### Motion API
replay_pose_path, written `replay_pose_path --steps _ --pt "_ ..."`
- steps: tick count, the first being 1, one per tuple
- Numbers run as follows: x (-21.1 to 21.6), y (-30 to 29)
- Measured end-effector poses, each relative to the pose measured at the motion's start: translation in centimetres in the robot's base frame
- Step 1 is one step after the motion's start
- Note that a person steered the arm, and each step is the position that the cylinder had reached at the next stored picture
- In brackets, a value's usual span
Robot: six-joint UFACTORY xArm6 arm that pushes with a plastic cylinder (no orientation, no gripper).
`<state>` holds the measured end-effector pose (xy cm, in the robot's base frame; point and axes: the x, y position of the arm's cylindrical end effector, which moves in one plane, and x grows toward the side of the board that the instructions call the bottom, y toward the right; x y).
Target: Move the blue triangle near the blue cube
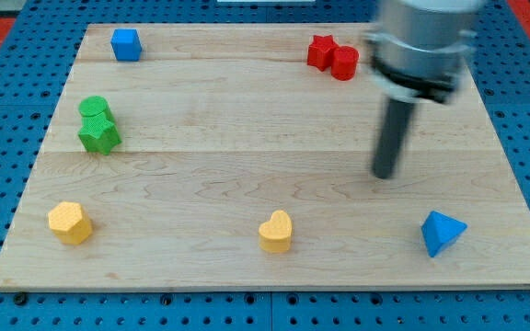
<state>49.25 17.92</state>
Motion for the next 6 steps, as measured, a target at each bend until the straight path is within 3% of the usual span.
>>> replay_pose_path --steps 1,2,5,6 --pt "5.1 7.8" --pt "9.3 8.2" --pt "2.5 -13.9" --pt "-2.2 -15.9"
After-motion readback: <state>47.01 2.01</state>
